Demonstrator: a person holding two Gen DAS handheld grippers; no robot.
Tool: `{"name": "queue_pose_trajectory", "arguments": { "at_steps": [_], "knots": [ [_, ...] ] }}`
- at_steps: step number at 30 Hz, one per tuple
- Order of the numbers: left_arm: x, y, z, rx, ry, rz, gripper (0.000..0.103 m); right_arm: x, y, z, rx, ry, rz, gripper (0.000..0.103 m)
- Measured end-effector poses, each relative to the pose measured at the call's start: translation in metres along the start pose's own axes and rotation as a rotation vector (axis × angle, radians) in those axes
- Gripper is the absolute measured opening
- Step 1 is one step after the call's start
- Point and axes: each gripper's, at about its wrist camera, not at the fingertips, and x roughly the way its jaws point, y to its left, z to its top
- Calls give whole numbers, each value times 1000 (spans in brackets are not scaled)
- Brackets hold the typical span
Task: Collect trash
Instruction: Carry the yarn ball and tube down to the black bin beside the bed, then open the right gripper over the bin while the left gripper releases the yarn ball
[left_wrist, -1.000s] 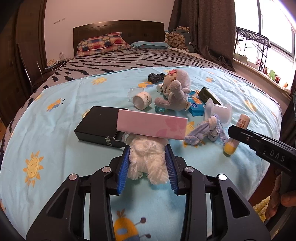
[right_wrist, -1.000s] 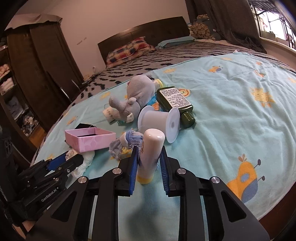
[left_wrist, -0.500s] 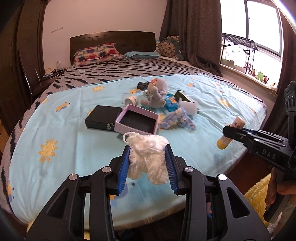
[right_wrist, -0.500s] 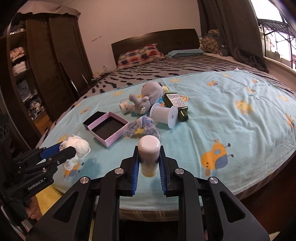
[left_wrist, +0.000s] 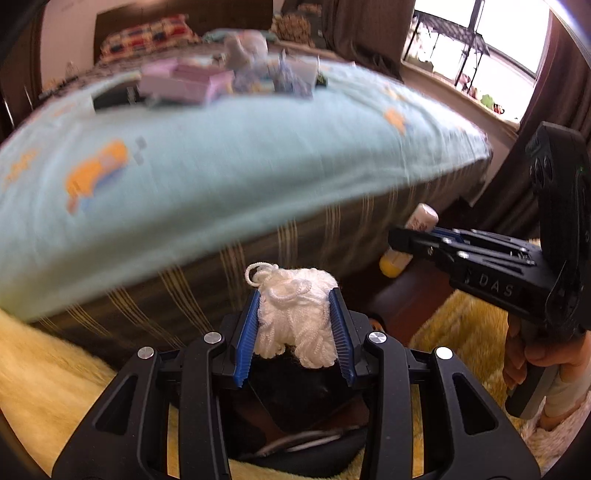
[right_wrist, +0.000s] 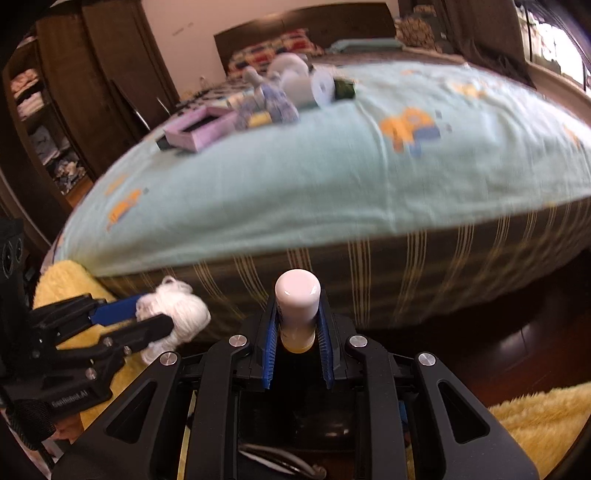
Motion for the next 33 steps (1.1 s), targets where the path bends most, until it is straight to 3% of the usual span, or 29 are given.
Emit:
{"name": "queue_pose_trajectory", "arguments": {
  "at_steps": [11, 19, 22, 23, 26, 33],
  "knots": [
    [75, 7, -32, -70, 252, -68, 36, 63, -3, -35, 20, 207, -1, 21],
    [85, 8, -35, -60, 278, -54, 39, 70, -7, -44, 27, 223, -11, 23],
    [81, 5, -32, -49, 275, -29, 53, 74, -4, -42, 37, 223, -17, 24],
    [79, 5, -29, -48, 274, -24, 53, 73, -4, -41, 42, 219, -19, 27],
    [70, 10, -23, -53, 260, -7, 58, 67, -15, -37, 58, 201, -19, 51],
    [34, 30, -8, -60, 174, 32, 68, 41, -24, -21, 96, 109, 6, 77]
  ]
}}
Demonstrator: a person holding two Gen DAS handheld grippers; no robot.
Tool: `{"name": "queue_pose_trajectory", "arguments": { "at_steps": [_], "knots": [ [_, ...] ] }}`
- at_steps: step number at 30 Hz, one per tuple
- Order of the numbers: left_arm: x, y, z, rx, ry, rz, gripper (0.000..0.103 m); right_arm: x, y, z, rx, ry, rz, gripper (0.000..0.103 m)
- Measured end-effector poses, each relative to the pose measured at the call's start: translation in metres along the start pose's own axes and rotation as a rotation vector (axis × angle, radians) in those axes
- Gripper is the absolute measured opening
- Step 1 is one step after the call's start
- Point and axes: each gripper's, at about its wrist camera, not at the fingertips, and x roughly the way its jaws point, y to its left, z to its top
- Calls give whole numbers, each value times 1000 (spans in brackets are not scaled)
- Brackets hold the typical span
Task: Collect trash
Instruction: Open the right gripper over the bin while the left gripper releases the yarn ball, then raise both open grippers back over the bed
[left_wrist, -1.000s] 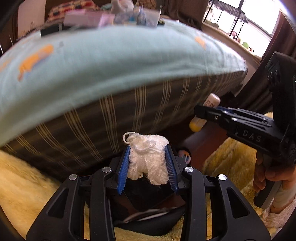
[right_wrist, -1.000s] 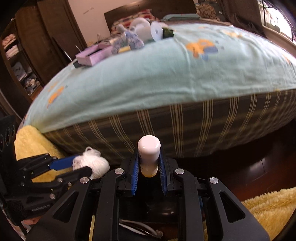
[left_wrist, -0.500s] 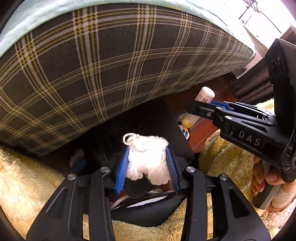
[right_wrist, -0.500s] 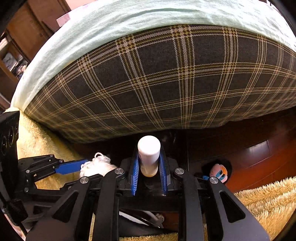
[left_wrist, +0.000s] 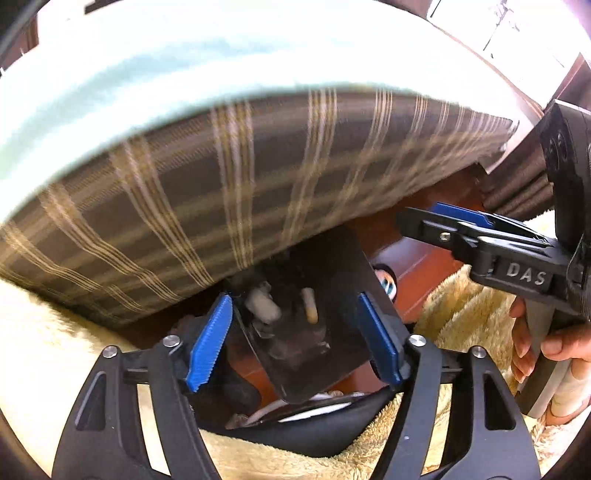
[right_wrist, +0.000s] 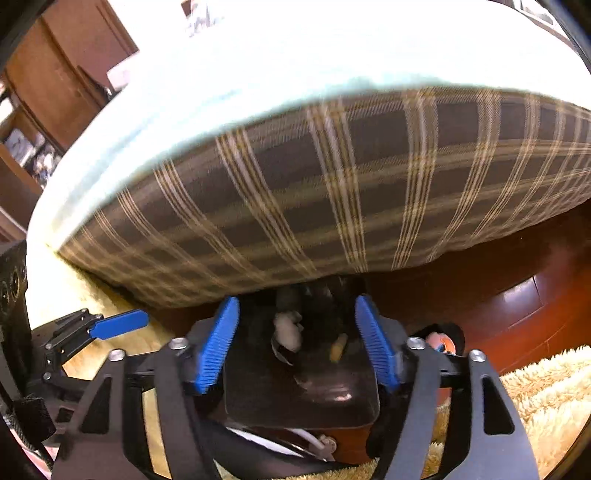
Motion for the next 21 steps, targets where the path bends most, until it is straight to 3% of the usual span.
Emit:
{"name": "queue_pose_trajectory", "arguments": {
  "at_steps": [6, 14, 21],
  "knots": [
    [-54, 10, 16, 6, -152, 43, 78, -39, 3, 21, -21, -129, -15, 92],
    [-105, 34, 54, -12, -272, 130, 84, -70, 19, 71, -81, -228, 1, 92],
    [-114, 54, 77, -15, -345, 199, 85, -64, 30, 123, -111, -274, -10, 92]
  ]
}}
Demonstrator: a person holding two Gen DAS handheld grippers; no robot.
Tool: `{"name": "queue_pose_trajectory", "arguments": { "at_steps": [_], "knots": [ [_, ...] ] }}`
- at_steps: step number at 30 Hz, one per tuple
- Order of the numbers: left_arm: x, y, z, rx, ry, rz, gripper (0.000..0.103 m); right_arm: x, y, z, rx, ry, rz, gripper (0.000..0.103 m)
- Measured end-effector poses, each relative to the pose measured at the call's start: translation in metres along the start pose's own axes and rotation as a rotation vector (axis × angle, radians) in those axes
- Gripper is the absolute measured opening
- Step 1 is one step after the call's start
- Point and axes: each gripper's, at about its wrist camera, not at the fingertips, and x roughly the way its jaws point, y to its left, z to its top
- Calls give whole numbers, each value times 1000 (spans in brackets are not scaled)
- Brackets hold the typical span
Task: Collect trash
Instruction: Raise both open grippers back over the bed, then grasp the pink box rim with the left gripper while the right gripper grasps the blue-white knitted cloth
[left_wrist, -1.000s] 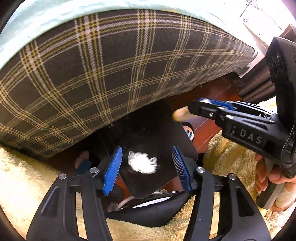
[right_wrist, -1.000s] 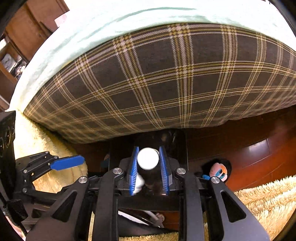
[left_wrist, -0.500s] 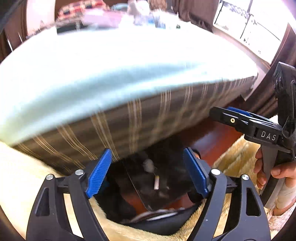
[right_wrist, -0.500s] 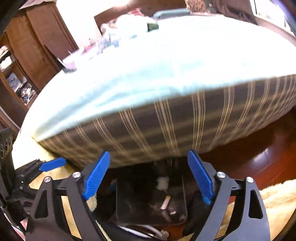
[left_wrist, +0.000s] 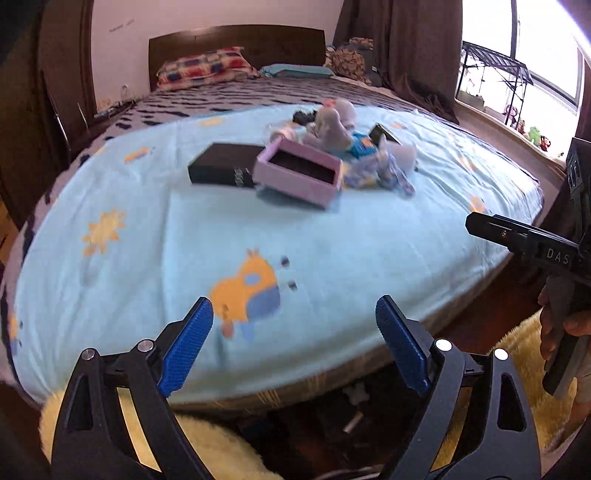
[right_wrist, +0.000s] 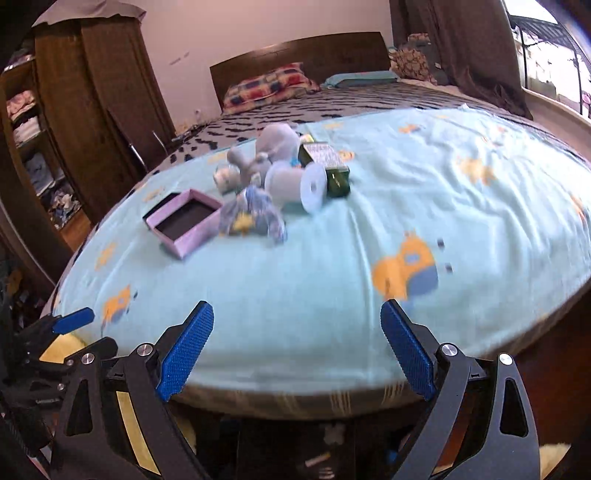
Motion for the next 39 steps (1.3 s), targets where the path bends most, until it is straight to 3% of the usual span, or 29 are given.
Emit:
{"name": "queue_pose_trajectory", "arguments": {
  "at_steps": [4, 9, 13, 19, 22, 23, 25, 34, 39],
  "knots": [
    [10, -6, 23, 11, -22, 25, 85, 21, 9, 16, -11, 2, 31, 92],
    [28, -9, 33, 40, -12, 24, 85, 48, 17, 34, -27, 28, 53, 77],
    [38, -10, 41, 58, -15, 13, 92, 67, 27, 45, -36, 50, 69, 73],
    [53, -9, 50, 72, -10, 0, 94, 89, 32, 56, -30, 71, 71, 67],
    [60, -12, 54, 100, -6, -3, 95, 99, 33, 57, -38, 92, 56, 47],
    [63, -15, 56, 115, -7, 2, 95, 101, 33, 58, -36, 93, 56, 35],
    [67, -18, 59, 141, -12, 14, 94, 101, 31, 58, -24, 90, 73, 28],
    [87, -27, 69, 198, -2, 32, 93, 66, 10, 65, 17, 38, 66, 27],
    [102, -30, 72, 201, 20, 13, 74, 56, -2, 62, 39, 30, 56, 27]
  ]
}}
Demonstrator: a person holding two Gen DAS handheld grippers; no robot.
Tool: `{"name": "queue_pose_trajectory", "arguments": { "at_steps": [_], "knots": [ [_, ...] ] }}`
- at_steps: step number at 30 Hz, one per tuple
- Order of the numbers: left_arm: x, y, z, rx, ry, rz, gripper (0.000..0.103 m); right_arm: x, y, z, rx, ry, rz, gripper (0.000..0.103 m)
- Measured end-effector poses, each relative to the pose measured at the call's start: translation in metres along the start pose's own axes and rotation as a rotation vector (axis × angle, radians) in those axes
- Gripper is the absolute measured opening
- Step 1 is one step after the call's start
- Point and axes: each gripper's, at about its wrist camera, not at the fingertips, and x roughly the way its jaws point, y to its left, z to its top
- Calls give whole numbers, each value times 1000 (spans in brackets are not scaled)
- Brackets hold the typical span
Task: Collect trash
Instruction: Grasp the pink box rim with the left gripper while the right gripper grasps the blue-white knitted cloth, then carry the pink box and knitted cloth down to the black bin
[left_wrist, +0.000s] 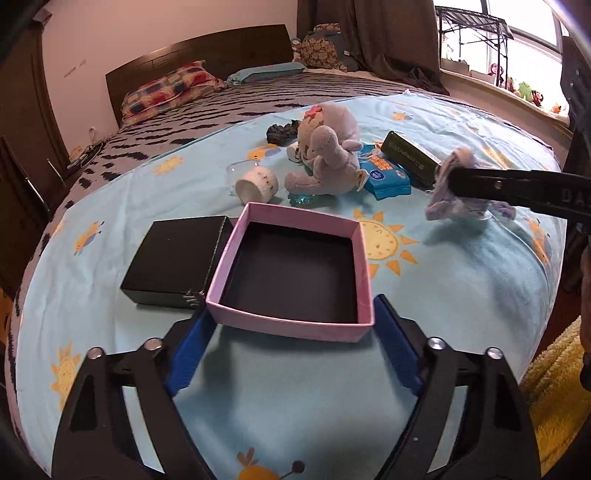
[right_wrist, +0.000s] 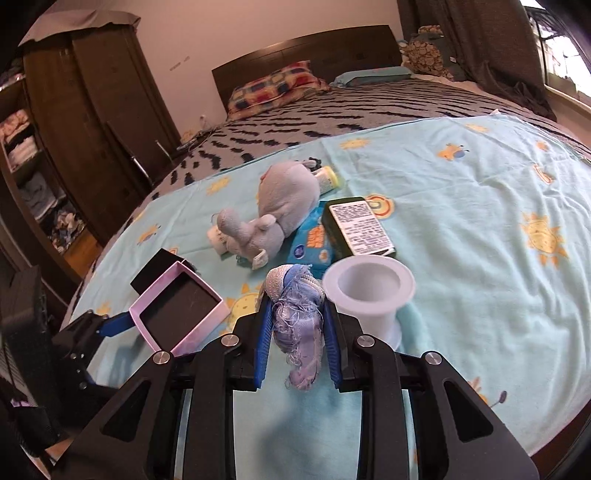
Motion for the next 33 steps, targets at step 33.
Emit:
{"name": "queue_pose_trajectory", "arguments": {
  "at_steps": [33],
  "knots": [
    [-110, -39, -76, -117, -51, -180, 73, -94, 5, -95, -57, -12, 13, 27]
  ]
}}
